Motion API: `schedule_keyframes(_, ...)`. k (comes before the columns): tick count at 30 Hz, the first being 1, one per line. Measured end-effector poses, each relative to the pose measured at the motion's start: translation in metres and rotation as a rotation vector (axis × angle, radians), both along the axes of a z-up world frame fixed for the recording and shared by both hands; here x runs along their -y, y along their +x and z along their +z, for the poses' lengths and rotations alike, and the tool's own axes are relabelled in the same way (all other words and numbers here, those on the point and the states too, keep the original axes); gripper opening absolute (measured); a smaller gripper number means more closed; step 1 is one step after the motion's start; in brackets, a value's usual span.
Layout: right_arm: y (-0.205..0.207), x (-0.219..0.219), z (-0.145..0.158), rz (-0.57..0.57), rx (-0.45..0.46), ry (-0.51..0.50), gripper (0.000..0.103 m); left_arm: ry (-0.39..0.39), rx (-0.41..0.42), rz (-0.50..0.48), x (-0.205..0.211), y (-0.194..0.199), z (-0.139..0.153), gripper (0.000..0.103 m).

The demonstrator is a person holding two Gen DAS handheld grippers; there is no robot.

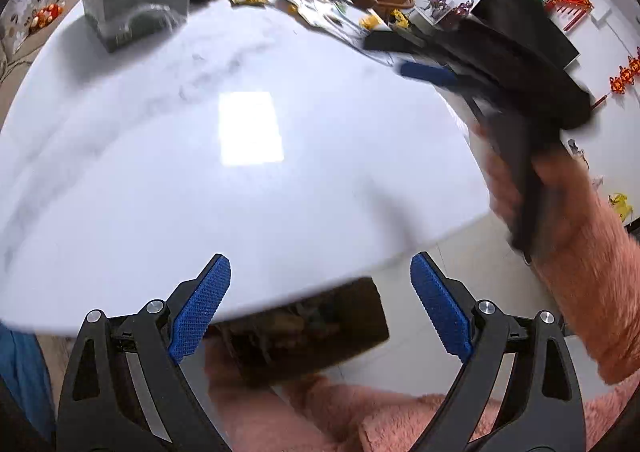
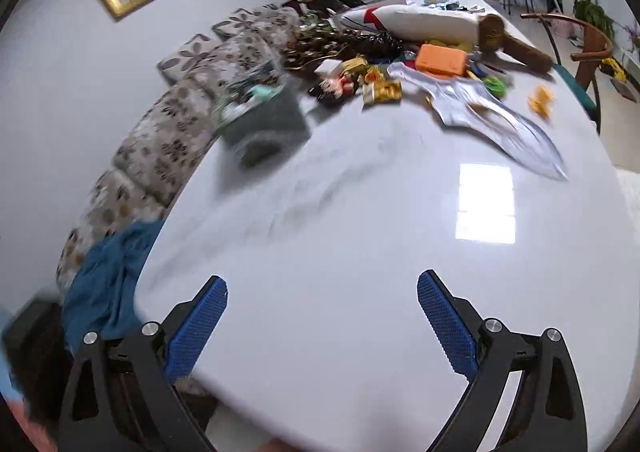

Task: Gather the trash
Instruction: 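Move both open tools back over the cluttered table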

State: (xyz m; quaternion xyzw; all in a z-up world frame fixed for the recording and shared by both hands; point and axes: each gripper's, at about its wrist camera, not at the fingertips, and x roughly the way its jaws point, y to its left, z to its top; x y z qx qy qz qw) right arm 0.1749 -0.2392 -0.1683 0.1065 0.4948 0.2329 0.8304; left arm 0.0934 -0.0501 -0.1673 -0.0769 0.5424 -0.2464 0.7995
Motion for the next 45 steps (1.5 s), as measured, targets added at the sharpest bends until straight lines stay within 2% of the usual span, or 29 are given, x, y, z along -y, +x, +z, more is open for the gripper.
schedule_keyframes(3,0.093,-0.040,-0.019,-0.045,-0.007,-0.083,0.094,-0.010,-0.011,-0.009,-0.017,0.030,-0.005,0.089)
schedule_keyframes(6,0.164,-0.070,-0.053,-0.059,-0.018,-0.243,0.089,-0.027,-0.042,0.000,-0.043,0.054,-0.015,0.089)
schedule_keyframes(8,0.204,-0.082,-0.070,-0.088,-0.042,-0.296,0.086,-0.034,-0.071,-0.004,-0.062,0.065,-0.022,0.089)
schedule_keyframes(12,0.257,-0.094,-0.089,-0.124,-0.053,-0.350,0.086,0.006,-0.063,-0.030,-0.087,0.084,-0.030,0.089)
schedule_keyframes(14,0.279,-0.101,-0.098,-0.133,-0.047,-0.411,0.087,-0.006,-0.077,-0.042,-0.096,0.097,-0.035,0.089)
schedule_keyframes(16,0.291,-0.101,-0.101,-0.147,-0.044,-0.427,0.083,-0.013,-0.095,-0.052,-0.100,0.105,-0.041,0.089)
schedule_keyframes(19,0.297,-0.098,-0.100,-0.142,-0.030,-0.417,0.073,-0.015,-0.117,-0.079,-0.098,0.113,-0.047,0.089)
schedule_keyframes(20,0.295,-0.098,-0.098,-0.126,-0.024,-0.420,0.064,-0.022,-0.129,-0.089,-0.096,0.118,-0.049,0.089)
schedule_keyframes(21,0.291,-0.097,-0.095,-0.103,-0.027,-0.405,0.046,-0.028,-0.130,-0.097,-0.096,0.116,-0.047,0.089)
schedule_keyframes(23,0.282,-0.093,-0.092,-0.080,-0.056,-0.395,0.031,-0.031,-0.124,-0.115,-0.096,0.129,-0.049,0.089)
schedule_keyframes(24,0.276,-0.092,-0.091,-0.063,-0.068,-0.388,0.014,-0.036,-0.115,-0.127,-0.093,0.136,-0.048,0.089)
schedule_keyframes(32,0.178,-0.056,-0.080,0.002,-0.167,-0.339,0.011,-0.054,-0.080,-0.209,-0.067,0.170,-0.032,0.089)
schedule_keyframes(34,0.161,-0.049,-0.073,0.016,-0.169,-0.333,0.011,-0.057,-0.069,-0.208,-0.065,0.176,-0.028,0.089)
schedule_keyframes(35,0.154,-0.047,-0.067,0.021,-0.147,-0.357,0.018,-0.060,-0.066,-0.208,-0.065,0.178,-0.026,0.089)
schedule_keyframes(36,0.149,-0.047,-0.060,0.025,-0.116,-0.386,0.049,-0.056,-0.065,-0.207,-0.065,0.179,-0.026,0.089)
schedule_keyframes(38,0.145,-0.048,-0.049,0.032,-0.034,-0.439,0.083,-0.049,-0.074,-0.203,-0.066,0.180,-0.029,0.089)
schedule_keyframes(40,0.151,-0.050,-0.048,0.049,-0.006,-0.477,0.081,-0.050,-0.087,-0.198,-0.071,0.183,-0.031,0.089)
schedule_keyframes(42,0.162,-0.057,-0.052,0.089,0.014,-0.492,0.089,-0.049,-0.094,-0.193,-0.074,0.178,-0.033,0.089)
schedule_keyframes(45,0.185,-0.081,-0.070,0.168,0.006,-0.563,0.090,-0.041,-0.105,-0.186,-0.076,0.174,-0.035,0.089)
